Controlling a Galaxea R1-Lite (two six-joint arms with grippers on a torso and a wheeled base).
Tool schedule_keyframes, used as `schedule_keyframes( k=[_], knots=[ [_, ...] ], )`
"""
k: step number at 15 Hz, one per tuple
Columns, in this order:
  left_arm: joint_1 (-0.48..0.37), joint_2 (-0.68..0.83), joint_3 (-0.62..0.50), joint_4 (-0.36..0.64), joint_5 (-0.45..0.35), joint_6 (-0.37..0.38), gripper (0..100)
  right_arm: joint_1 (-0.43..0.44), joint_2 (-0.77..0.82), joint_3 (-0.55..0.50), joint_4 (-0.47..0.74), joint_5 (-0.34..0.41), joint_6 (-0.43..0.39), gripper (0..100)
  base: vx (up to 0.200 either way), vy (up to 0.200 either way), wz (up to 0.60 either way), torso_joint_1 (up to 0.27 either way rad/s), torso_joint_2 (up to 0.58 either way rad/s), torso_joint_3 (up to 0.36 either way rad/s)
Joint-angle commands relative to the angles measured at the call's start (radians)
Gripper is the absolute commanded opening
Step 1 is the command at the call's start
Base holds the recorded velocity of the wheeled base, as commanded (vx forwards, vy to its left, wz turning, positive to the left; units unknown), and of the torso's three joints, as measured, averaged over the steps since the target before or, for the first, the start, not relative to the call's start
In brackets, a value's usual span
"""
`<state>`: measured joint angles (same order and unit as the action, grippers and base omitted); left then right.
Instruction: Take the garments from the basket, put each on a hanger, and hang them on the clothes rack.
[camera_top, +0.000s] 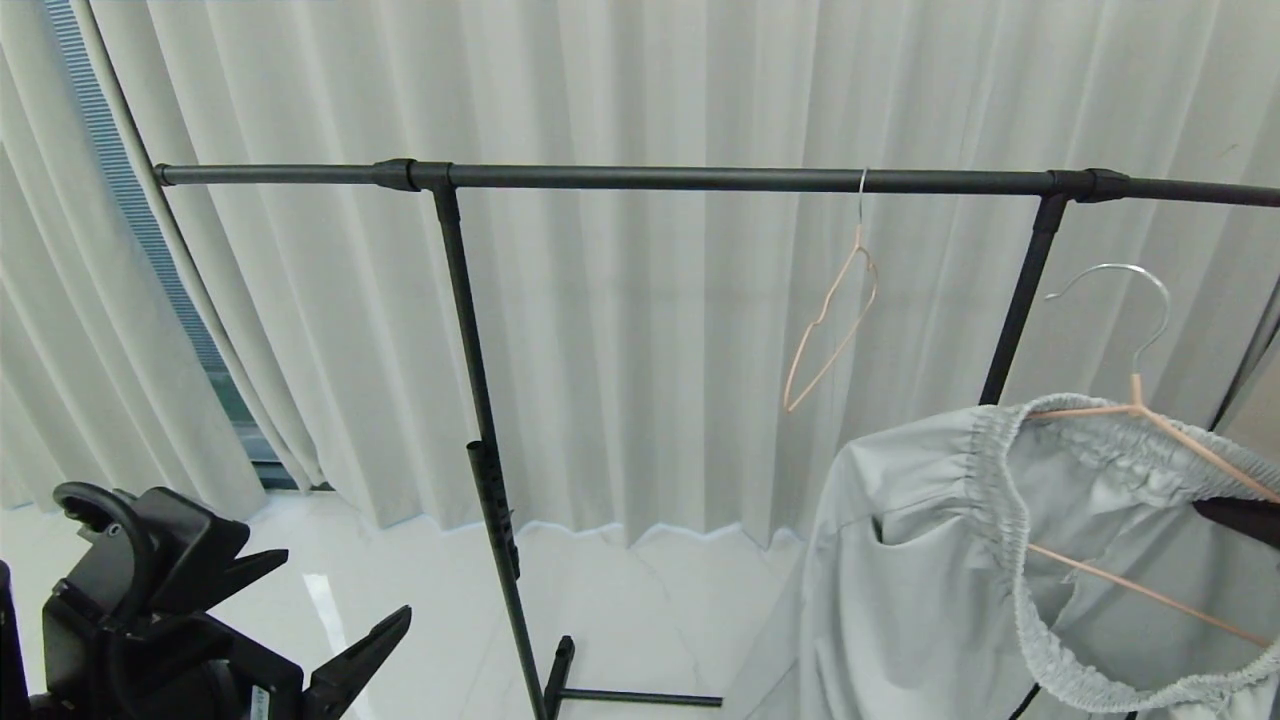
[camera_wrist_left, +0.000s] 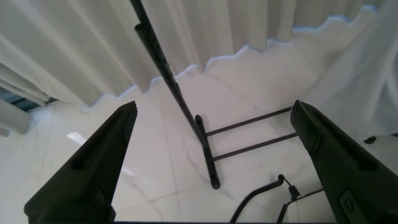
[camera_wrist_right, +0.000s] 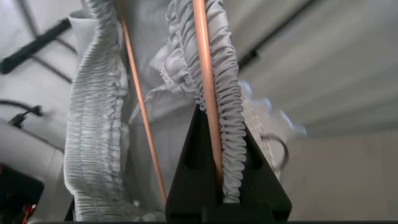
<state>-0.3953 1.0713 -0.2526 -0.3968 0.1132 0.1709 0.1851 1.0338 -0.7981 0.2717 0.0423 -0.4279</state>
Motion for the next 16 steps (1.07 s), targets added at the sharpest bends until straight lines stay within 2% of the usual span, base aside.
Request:
schedule_keyframes(
  k=[1, 2, 4, 7, 16],
  knots=[
    [0.009, 0.006, 0.004, 0.0, -0.001, 0.002, 100, -0.136, 0.0, -0.035, 0.024, -0.009, 0.028, 0, 0.0, 0.0, 0.0, 0.0, 0.0, 0.0],
    [0.009, 0.006, 0.004, 0.0, -0.001, 0.002, 100, -0.151, 0.003, -0.036, 0.024, -0.009, 0.046, 0, 0.0, 0.0, 0.0, 0.0, 0.0, 0.0],
    [0.009, 0.006, 0.004, 0.0, -0.001, 0.022, 100, -0.164, 0.022, -0.069, 0.024, -0.022, 0.143, 0, 0.0, 0.0, 0.0, 0.0, 0.0, 0.0],
    [0.009, 0.006, 0.004, 0.0, 0.0, 0.032, 100, -0.164, 0.052, -0.13, 0.023, -0.025, 0.193, 0, 0.0, 0.0, 0.0, 0.0, 0.0, 0.0],
    [0.007, 0.004, 0.004, 0.0, 0.0, 0.052, 100, -0.164, 0.084, -0.193, -0.023, -0.015, 0.212, 0, 0.0, 0.0, 0.0, 0.0, 0.0, 0.0]
  ],
)
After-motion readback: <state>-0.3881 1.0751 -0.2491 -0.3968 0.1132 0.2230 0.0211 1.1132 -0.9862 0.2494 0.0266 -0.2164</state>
